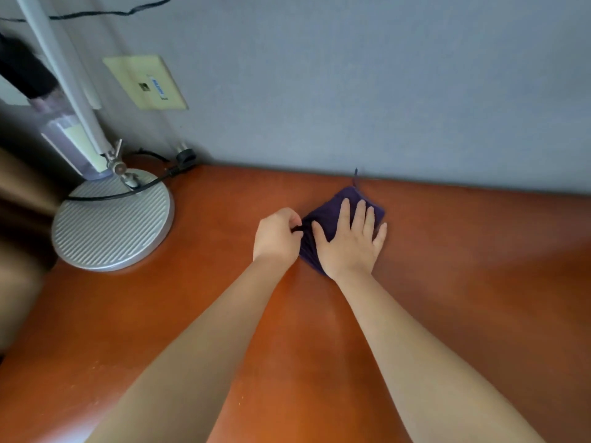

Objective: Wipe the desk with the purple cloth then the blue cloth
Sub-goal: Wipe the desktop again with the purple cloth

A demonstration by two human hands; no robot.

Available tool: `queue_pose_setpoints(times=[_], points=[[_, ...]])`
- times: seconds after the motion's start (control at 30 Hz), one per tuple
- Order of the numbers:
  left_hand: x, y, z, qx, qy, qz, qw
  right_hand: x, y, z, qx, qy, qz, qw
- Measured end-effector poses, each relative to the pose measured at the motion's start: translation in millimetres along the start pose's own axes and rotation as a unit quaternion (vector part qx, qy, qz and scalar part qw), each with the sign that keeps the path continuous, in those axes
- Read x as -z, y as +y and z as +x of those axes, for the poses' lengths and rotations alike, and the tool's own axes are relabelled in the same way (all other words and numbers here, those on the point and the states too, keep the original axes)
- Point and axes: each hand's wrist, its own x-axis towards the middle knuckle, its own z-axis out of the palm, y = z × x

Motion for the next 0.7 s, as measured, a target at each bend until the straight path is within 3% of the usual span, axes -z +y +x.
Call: queue_pose_setpoints(times=[0.17,0.23,0.3,0.37,0.43,0.47,0.7], points=[[3,-9,-36,-0.017,0.047,0.053,0.997,19,33,-72,0.033,-0.002,-0.069,0.997],[3,-12,-46,-0.082,0.097,0.068,0.99,24,42,-89,0.049,0.015,-0.069,0.996],[-6,-17,-65,-0.199,0.123,0.103,0.967,23,49,-98,0.095,0.03,-0.028,0.995],[-18,-18,-84,-0.26,0.029,0.186,0.947,20,57,-94,0.184,0.032,-0.013,0.982],[-26,-22,-85,-0.191,-0.087,0.274,0.939,20,61,-79,0.23,-0.013,-0.023,0.973],[-27,-21,-79,-0.166,-0.108,0.306,0.931,20,64,-69,0.227,-0.038,-0.027,0.973],[-29,4,15,-0.134,-0.083,0.397,0.904,18,49,36,0.213,-0.031,-0.042,0.976]])
